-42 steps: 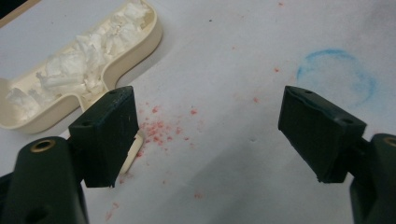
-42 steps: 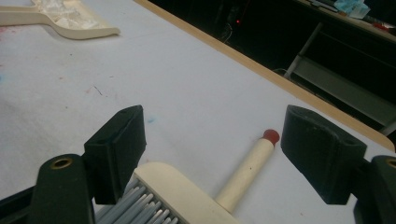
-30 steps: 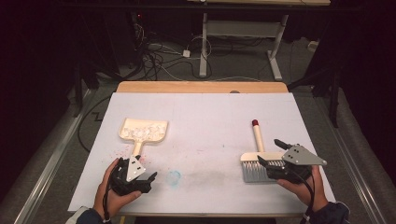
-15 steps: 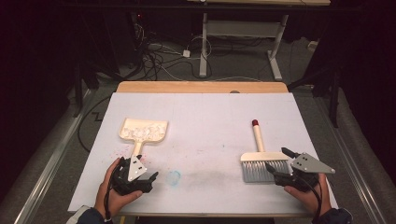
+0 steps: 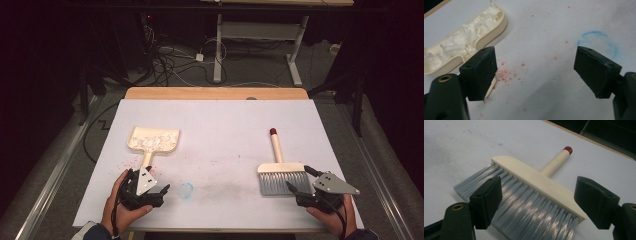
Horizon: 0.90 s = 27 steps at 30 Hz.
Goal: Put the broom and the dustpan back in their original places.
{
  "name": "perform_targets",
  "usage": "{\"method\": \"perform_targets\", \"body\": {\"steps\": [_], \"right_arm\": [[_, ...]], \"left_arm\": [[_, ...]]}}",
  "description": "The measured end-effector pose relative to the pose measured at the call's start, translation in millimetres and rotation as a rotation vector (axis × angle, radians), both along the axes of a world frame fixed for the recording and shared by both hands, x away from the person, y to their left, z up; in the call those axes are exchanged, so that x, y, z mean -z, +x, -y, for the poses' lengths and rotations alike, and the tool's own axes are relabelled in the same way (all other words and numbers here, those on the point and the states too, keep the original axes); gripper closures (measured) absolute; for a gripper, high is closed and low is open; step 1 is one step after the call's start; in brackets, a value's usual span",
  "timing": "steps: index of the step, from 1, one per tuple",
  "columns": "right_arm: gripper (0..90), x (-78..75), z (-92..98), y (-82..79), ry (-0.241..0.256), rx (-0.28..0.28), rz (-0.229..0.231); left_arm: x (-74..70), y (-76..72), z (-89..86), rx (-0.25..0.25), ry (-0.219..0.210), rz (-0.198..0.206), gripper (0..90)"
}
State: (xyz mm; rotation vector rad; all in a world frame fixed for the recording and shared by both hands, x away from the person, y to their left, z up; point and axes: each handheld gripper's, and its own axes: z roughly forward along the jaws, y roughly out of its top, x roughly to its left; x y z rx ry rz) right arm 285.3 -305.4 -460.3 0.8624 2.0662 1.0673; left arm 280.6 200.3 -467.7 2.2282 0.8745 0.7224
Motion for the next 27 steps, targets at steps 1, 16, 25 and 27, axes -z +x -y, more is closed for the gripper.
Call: {"method": "perform_targets", "body": {"steps": [1, 16, 25, 27], "right_arm": [[23.3, -0.5, 0.0, -0.3, -0.003, -0.001, 0.007], [23.3, -4.2, -0.7, -3.9, 0.002, -0.003, 0.023], [23.3, -4.9, -0.4, -3.9, 0.001, -0.007, 0.029], [23.3, -5.2, -0.3, -3.7, 0.003, -0.008, 0.03]], "left_arm": [[0.3, -0.3, 0.2, 0.002, 0.005, -0.003, 18.4], [0.7, 1.5, 3.1, 0.013, 0.012, -0.003, 18.4], [1.4, 3.0, 4.8, 0.015, 0.026, -0.005, 18.4], [1.4, 3.2, 4.9, 0.013, 0.024, -0.004, 18.4]]}}
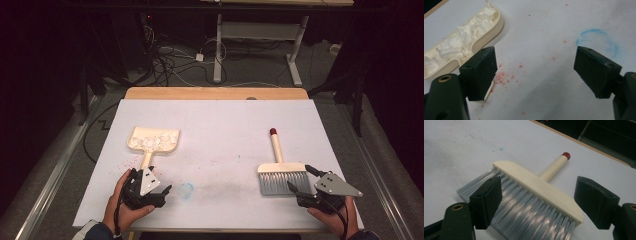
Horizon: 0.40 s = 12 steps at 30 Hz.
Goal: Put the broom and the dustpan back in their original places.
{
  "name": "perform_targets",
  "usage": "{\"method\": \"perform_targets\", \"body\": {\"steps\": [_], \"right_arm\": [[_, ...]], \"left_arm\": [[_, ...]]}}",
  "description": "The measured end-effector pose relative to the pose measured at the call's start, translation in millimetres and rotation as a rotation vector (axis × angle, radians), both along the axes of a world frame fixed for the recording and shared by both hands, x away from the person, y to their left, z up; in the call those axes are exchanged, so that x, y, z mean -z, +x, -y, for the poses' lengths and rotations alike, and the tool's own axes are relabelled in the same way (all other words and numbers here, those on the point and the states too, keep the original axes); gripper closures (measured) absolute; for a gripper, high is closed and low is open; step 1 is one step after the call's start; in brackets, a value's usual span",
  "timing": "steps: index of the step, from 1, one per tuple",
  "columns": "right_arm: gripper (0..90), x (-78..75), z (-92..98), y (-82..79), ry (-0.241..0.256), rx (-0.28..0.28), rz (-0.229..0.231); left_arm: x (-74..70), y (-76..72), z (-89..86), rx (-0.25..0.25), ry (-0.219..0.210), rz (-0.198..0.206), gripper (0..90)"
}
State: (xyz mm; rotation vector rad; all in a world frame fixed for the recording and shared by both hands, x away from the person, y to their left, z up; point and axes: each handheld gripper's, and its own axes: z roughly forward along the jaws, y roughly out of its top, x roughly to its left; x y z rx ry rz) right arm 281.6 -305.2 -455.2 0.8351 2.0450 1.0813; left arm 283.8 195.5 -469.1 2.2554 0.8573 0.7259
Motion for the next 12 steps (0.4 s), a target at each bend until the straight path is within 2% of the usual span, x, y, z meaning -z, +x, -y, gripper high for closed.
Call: {"method": "perform_targets", "body": {"steps": [6, 12], "right_arm": [[23.2, 1.2, 0.1, 2.0, -0.016, 0.01, -0.006], [23.2, 1.9, 0.6, 4.8, -0.011, 0.011, -0.013]], "left_arm": [[0.8, 2.2, 0.7, 0.002, 0.001, -0.006, 18.4], [1.3, 3.3, 0.4, 0.002, -0.003, -0.012, 18.4]]}}
